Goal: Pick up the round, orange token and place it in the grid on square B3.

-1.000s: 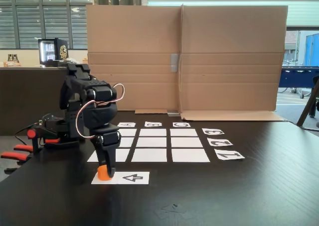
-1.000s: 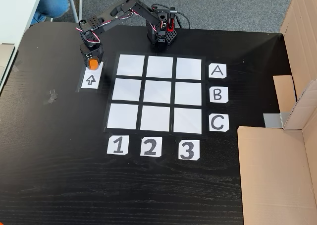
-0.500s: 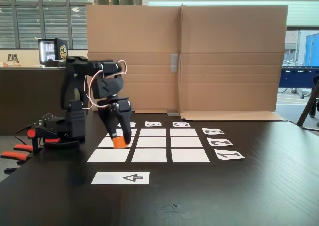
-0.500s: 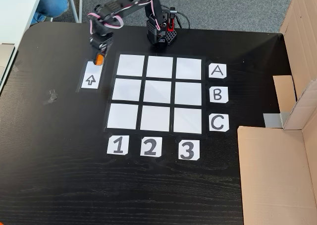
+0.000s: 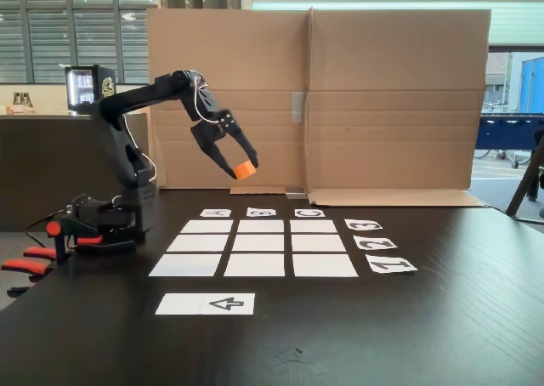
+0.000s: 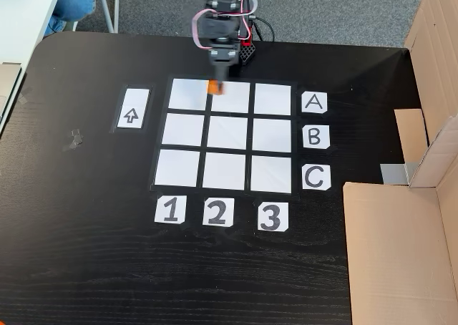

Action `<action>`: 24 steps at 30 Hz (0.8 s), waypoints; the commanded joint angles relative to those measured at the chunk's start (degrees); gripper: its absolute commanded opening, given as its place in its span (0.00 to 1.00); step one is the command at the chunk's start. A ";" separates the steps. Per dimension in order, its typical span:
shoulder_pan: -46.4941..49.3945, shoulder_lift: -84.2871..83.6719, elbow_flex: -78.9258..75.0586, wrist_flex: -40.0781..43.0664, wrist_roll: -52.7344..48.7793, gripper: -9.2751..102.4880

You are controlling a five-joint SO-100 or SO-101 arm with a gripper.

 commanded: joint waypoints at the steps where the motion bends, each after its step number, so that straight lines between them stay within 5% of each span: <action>1: -6.86 3.60 0.00 -0.26 3.52 0.07; 9: -17.84 -5.27 -6.68 -0.97 9.49 0.07; 24: -24.35 -34.37 -22.06 -3.25 13.97 0.07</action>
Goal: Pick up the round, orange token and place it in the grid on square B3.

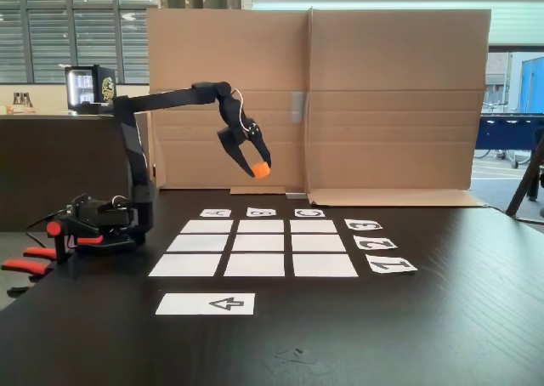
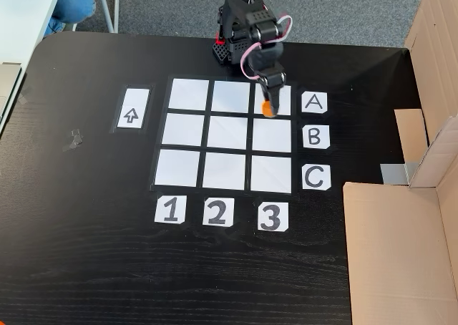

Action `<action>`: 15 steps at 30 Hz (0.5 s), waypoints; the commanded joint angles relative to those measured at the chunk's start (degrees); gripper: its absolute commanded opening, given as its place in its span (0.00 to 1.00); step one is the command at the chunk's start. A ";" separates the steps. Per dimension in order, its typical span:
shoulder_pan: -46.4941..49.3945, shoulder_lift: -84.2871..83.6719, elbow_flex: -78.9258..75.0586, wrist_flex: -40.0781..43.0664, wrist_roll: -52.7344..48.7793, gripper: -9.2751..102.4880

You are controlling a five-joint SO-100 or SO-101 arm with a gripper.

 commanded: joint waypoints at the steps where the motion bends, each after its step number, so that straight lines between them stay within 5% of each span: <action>1: -1.05 -4.13 -2.81 -1.76 1.32 0.07; 15: -1.85 -11.25 4.13 -4.48 7.29 0.07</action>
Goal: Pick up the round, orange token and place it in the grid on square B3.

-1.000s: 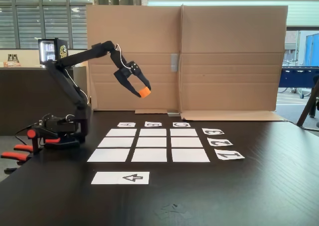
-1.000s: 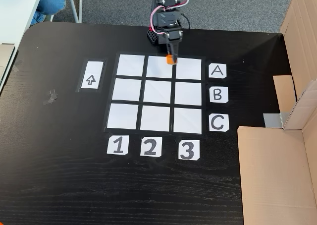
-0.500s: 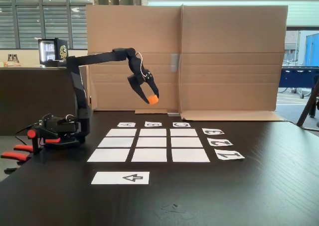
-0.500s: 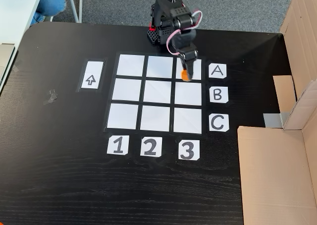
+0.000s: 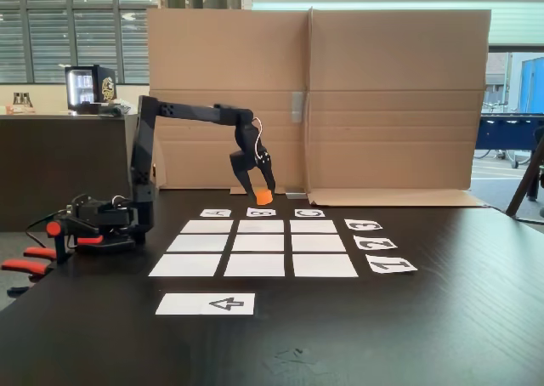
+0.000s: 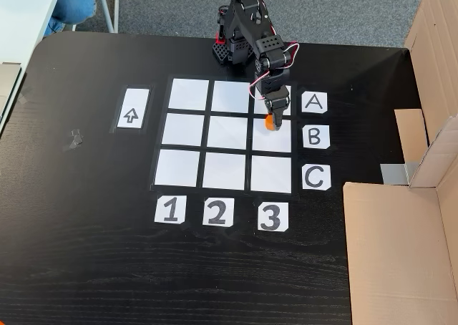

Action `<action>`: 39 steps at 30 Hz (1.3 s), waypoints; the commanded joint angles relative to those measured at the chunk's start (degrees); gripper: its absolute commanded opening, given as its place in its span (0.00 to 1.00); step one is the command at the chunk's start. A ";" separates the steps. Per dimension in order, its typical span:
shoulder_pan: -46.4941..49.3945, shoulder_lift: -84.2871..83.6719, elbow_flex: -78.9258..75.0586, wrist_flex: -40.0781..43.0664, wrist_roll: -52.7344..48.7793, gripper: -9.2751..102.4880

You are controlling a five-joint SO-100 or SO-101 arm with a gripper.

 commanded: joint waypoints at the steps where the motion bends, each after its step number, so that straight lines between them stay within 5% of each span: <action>1: 0.62 0.79 2.46 -0.97 1.14 0.07; 29: 0.44 -6.42 6.06 -10.90 2.64 0.09; 39: -0.18 -1.23 12.66 -11.34 4.48 0.68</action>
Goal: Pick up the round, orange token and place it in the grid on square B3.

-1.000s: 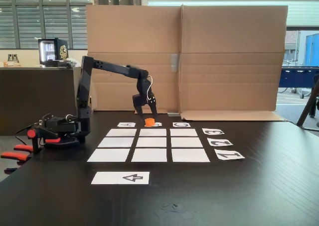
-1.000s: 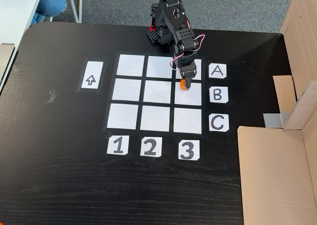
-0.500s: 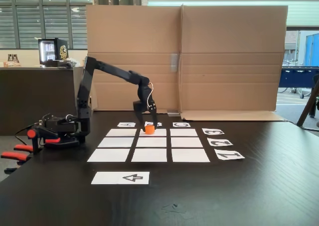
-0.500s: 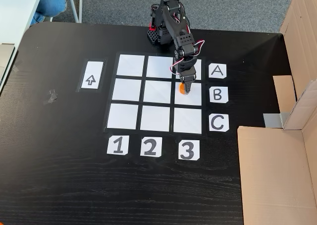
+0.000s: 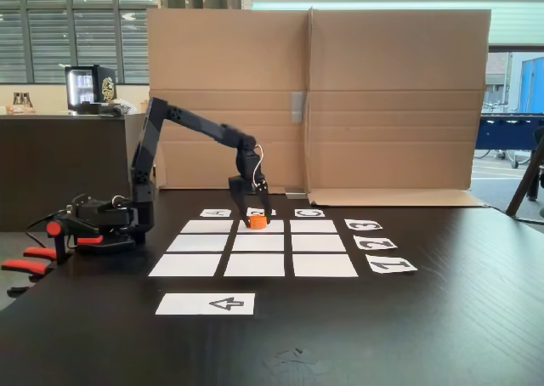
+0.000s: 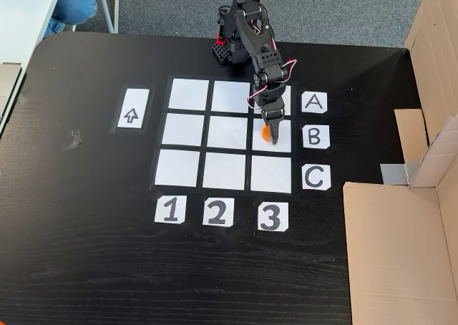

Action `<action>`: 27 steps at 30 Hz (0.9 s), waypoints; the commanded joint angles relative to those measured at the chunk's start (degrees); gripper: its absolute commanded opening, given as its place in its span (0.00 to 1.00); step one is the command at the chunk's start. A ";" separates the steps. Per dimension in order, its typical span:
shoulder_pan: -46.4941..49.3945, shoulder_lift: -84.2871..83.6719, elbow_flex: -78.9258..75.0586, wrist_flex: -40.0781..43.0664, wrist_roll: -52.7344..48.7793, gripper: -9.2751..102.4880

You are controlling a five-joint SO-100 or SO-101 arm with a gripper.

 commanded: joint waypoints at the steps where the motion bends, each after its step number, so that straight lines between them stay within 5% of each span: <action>1: -0.62 4.92 3.78 -1.14 0.70 0.75; 5: -0.79 13.18 11.69 -5.45 0.70 0.95; 14: 3.78 48.25 38.67 -27.16 -1.49 0.94; 19: 14.94 79.10 57.22 -34.80 -4.92 0.80; 25: 42.89 113.20 69.43 -28.92 -8.96 0.65; 27: 55.11 116.19 70.40 -28.83 -10.11 0.49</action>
